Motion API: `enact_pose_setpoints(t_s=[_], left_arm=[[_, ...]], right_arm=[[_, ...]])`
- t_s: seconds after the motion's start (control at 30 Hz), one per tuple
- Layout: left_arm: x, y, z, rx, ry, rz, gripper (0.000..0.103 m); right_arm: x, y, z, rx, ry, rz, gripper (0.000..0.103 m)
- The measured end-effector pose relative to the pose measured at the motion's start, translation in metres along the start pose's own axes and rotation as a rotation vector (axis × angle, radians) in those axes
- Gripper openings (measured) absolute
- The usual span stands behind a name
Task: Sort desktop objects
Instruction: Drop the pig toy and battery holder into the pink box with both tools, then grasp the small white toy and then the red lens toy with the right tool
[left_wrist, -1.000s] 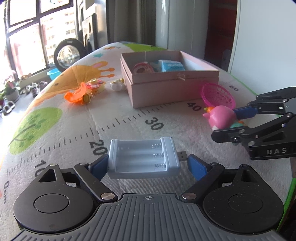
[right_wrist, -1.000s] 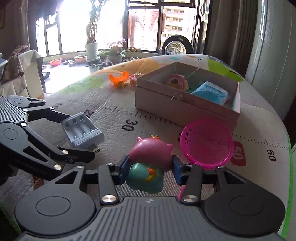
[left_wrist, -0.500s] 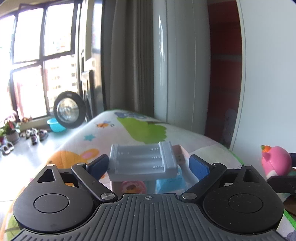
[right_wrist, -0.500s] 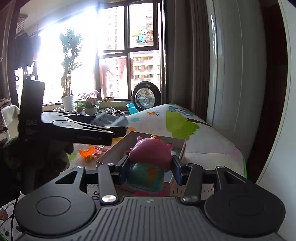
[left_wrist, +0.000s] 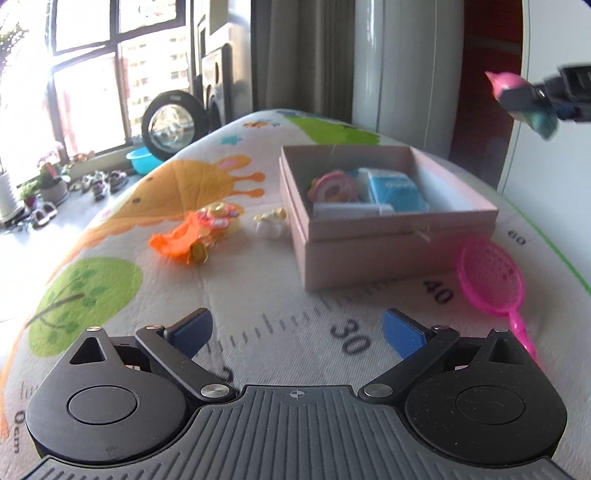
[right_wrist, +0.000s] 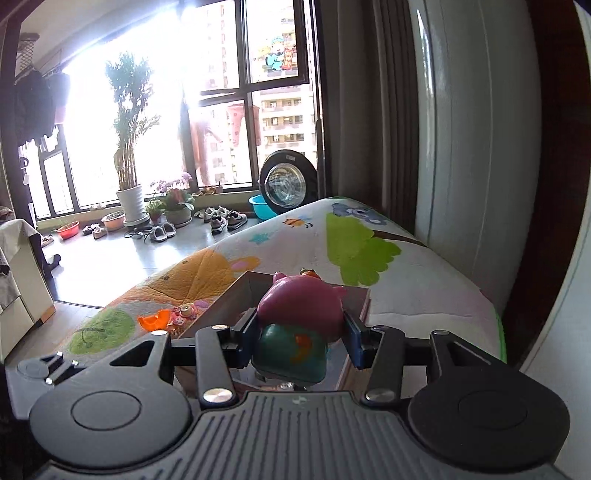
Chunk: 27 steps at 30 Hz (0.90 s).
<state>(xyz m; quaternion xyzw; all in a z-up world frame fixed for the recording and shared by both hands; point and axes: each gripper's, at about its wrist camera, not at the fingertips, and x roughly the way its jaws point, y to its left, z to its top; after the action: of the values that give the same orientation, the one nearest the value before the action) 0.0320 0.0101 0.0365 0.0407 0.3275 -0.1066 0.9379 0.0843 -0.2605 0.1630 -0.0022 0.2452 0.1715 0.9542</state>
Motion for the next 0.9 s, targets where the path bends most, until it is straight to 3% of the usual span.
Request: enact_pose_setpoints(t_s=[0.13,0.2,0.43,0.6,0.73,0.77,0.83,0.87,0.9], left_arm=[[0.002,0.015,-0.014,-0.050,0.036,0.007,0.101],[0.000,0.023,-0.020,-0.067,0.028,0.029,0.102],[0.001,0.050,-0.027,-0.151,0.017,0.065,0.102],[-0.004,0.061,-0.025,-0.169,-0.028,0.116,0.103],[-0.006,0.073,-0.027,-0.225,-0.039,0.129,0.103],[-0.007,0.074,-0.028,-0.230,-0.041,0.127,0.103],[-0.007,0.074,-0.030,-0.233,-0.046,0.125,0.103],[-0.008,0.075,-0.031,-0.237,-0.052,0.117,0.103],[-0.009,0.076,-0.031,-0.239,-0.059,0.111,0.103]], right_arm=[[0.050,0.008,0.012,-0.002,0.077,0.031,0.050],[0.065,0.011,0.012,0.019,0.124,0.000,0.058],[0.075,0.022,0.020,0.016,0.167,-0.017,0.071],[0.098,0.068,0.034,-0.023,0.225,0.071,0.072],[0.142,0.127,0.041,-0.102,0.294,0.135,0.078],[0.159,0.143,0.040,-0.140,0.321,0.138,0.077],[0.190,0.166,0.034,-0.227,0.369,0.101,0.053],[0.206,0.174,0.031,-0.261,0.406,0.081,0.035],[0.223,0.176,0.028,-0.274,0.441,0.052,0.033]])
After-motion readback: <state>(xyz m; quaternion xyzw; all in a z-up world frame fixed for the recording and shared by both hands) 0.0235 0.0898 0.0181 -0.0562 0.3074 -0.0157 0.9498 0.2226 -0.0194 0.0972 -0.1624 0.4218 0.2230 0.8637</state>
